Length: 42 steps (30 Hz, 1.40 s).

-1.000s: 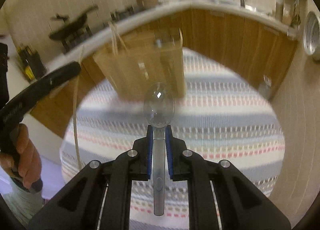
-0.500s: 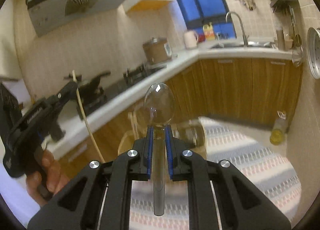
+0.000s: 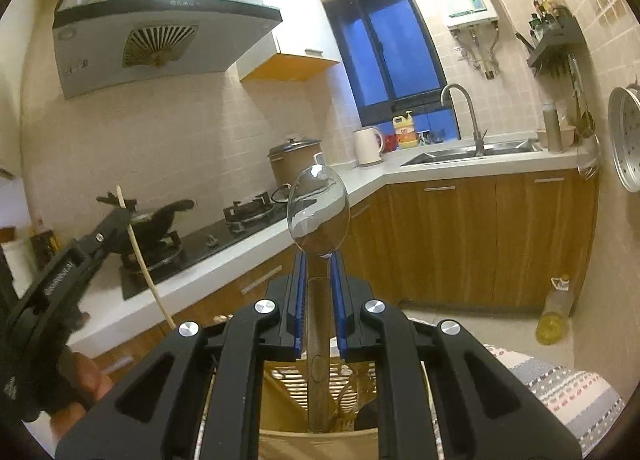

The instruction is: Organize utensils

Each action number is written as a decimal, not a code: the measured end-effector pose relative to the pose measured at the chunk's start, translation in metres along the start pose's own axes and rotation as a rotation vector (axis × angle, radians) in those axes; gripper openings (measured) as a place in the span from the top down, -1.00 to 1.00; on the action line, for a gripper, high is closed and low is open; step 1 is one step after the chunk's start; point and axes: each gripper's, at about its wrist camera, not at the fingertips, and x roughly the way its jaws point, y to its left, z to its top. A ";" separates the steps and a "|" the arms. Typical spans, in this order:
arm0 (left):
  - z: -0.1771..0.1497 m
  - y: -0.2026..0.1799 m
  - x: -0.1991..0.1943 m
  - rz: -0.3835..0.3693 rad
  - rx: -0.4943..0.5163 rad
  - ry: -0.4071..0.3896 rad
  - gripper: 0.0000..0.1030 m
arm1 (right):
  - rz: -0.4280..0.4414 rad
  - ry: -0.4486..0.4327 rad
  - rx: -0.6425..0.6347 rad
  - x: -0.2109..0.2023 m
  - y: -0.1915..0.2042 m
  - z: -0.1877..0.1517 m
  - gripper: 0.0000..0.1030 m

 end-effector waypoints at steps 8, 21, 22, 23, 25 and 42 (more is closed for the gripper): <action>-0.021 0.003 0.003 0.017 0.025 0.031 0.93 | -0.012 -0.033 -0.054 0.006 0.001 -0.023 0.80; -0.037 0.024 -0.013 -0.053 0.039 0.172 0.60 | -0.017 0.007 -0.138 -0.013 0.010 -0.048 0.70; -0.036 0.026 -0.018 -0.051 0.035 0.173 0.45 | -0.018 0.010 -0.142 -0.019 0.010 -0.048 0.61; -0.033 0.028 -0.024 -0.049 0.030 0.171 0.37 | -0.019 0.011 -0.146 -0.025 0.010 -0.049 0.51; -0.030 0.030 -0.033 -0.045 0.032 0.164 0.19 | -0.022 0.009 -0.152 -0.038 0.010 -0.050 0.46; -0.067 -0.002 -0.134 -0.011 0.135 0.238 -0.57 | -0.139 0.057 -0.175 -0.129 -0.005 -0.105 -0.11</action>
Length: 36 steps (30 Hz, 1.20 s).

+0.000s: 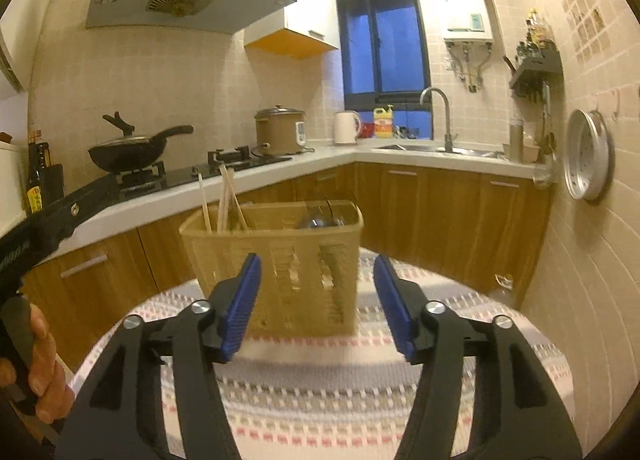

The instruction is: Organize utensils

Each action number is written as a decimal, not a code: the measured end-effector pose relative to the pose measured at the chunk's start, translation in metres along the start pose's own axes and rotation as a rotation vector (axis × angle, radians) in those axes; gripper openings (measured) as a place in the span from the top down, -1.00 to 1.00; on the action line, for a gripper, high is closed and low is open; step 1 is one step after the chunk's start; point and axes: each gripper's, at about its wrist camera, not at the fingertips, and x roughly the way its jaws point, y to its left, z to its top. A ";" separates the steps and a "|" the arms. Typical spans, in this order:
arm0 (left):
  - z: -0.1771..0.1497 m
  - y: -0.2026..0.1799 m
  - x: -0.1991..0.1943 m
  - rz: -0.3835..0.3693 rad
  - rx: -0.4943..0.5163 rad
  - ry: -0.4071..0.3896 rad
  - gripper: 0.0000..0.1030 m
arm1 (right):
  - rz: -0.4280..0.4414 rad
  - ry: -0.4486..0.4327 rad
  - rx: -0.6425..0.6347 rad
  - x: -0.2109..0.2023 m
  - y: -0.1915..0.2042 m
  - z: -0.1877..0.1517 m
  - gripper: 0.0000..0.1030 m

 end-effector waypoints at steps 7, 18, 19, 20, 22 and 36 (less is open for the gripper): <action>-0.049 -0.015 -0.002 0.101 0.037 0.027 -0.85 | -0.098 -0.016 -0.007 -0.010 -0.001 -0.035 -0.20; -0.068 -0.014 0.001 0.229 0.116 0.022 -0.85 | -0.158 -0.112 -0.072 -0.023 0.002 -0.043 -0.35; -0.068 -0.015 0.003 0.236 0.126 0.030 -0.85 | -0.155 -0.108 -0.071 -0.023 0.002 -0.043 -0.35; -0.068 -0.015 0.004 0.236 0.128 0.038 -0.85 | -0.155 -0.105 -0.071 -0.022 0.001 -0.042 -0.35; -0.069 -0.015 0.006 0.222 0.126 0.056 -0.85 | -0.156 -0.101 -0.066 -0.022 -0.001 -0.042 -0.39; -0.072 -0.015 0.009 0.216 0.127 0.069 -0.85 | -0.162 -0.085 -0.039 -0.019 -0.011 -0.040 -0.46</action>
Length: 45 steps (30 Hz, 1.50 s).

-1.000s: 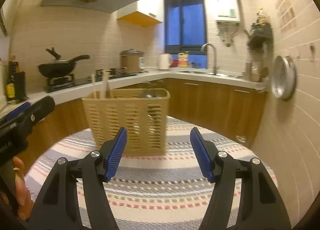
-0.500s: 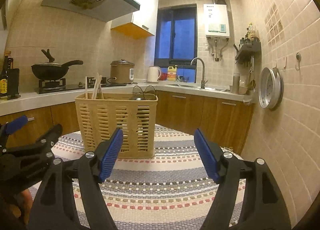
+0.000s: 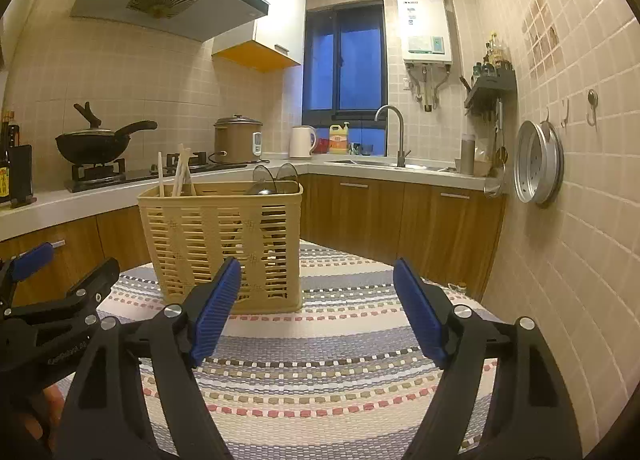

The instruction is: Organize utensils

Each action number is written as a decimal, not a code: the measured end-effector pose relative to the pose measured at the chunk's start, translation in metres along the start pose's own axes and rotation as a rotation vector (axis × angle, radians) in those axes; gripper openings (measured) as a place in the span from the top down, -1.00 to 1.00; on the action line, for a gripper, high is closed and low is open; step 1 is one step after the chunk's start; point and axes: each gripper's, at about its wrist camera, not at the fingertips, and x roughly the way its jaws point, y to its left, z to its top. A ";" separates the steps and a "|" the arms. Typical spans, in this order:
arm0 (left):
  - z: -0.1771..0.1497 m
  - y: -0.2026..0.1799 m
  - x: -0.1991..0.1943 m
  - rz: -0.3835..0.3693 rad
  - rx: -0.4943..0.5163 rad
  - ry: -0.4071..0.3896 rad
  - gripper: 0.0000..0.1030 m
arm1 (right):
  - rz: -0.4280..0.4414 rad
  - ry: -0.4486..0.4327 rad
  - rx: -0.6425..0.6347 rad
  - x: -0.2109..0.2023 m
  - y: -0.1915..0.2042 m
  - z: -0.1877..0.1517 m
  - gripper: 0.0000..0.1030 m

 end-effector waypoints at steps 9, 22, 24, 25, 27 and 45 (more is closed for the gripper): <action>0.000 0.000 0.000 0.003 0.005 0.001 -0.85 | -0.006 -0.006 0.004 -0.002 -0.001 -0.001 -0.52; 0.002 0.000 0.001 0.008 0.002 0.007 -0.85 | -0.014 -0.006 0.003 -0.003 -0.003 -0.001 -0.58; 0.002 0.001 0.001 0.009 0.002 0.008 -0.85 | -0.013 -0.005 0.000 -0.003 -0.003 0.000 -0.58; 0.002 0.001 0.000 0.008 0.002 0.008 -0.85 | -0.013 -0.005 -0.002 -0.003 -0.003 0.000 -0.58; 0.002 0.000 0.001 0.008 0.002 0.009 -0.85 | -0.014 -0.005 -0.006 -0.003 -0.002 0.000 -0.58; 0.001 0.000 0.003 0.008 0.009 0.013 -0.85 | -0.003 -0.001 -0.026 -0.003 0.003 -0.001 -0.58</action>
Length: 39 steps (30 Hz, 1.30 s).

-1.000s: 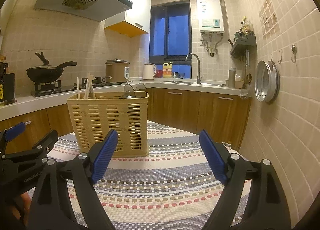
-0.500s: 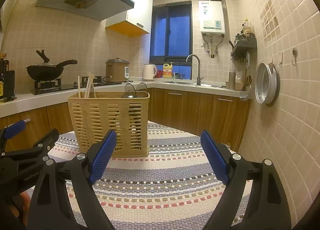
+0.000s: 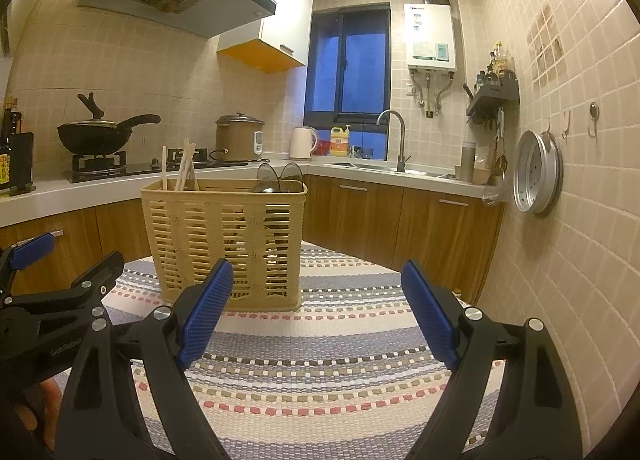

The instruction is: Organize utensils

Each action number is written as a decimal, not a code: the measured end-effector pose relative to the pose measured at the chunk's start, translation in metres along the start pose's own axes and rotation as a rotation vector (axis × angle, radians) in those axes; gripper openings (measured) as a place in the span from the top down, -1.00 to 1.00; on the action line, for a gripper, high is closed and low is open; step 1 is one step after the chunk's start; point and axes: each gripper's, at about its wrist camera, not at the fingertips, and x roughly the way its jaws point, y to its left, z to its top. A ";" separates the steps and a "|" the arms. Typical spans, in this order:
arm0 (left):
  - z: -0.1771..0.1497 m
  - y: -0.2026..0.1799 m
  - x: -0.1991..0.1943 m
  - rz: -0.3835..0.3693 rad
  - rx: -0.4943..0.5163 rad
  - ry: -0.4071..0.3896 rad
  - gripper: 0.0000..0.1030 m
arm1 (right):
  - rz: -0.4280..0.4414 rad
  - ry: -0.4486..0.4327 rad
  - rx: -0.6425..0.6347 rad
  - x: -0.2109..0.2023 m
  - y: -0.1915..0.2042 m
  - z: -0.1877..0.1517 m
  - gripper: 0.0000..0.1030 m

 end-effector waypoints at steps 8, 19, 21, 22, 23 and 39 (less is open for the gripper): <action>0.001 -0.001 0.000 0.003 0.001 0.001 -0.85 | 0.001 0.006 0.013 0.001 -0.003 0.000 -0.58; 0.001 -0.001 0.000 0.003 0.001 0.002 -0.85 | 0.001 0.007 0.013 0.001 -0.003 0.000 -0.58; 0.001 -0.001 0.000 0.002 0.000 0.003 -0.85 | 0.002 0.010 0.012 0.002 -0.003 -0.001 -0.58; 0.001 -0.001 0.000 0.002 0.000 0.003 -0.85 | 0.003 0.012 0.011 0.002 -0.003 -0.001 -0.58; 0.001 -0.001 0.000 0.003 0.000 0.003 -0.85 | 0.002 0.012 0.009 0.003 -0.002 -0.001 -0.58; 0.001 -0.004 0.001 0.005 0.007 -0.001 -0.85 | -0.006 0.017 0.015 0.004 -0.002 -0.001 -0.58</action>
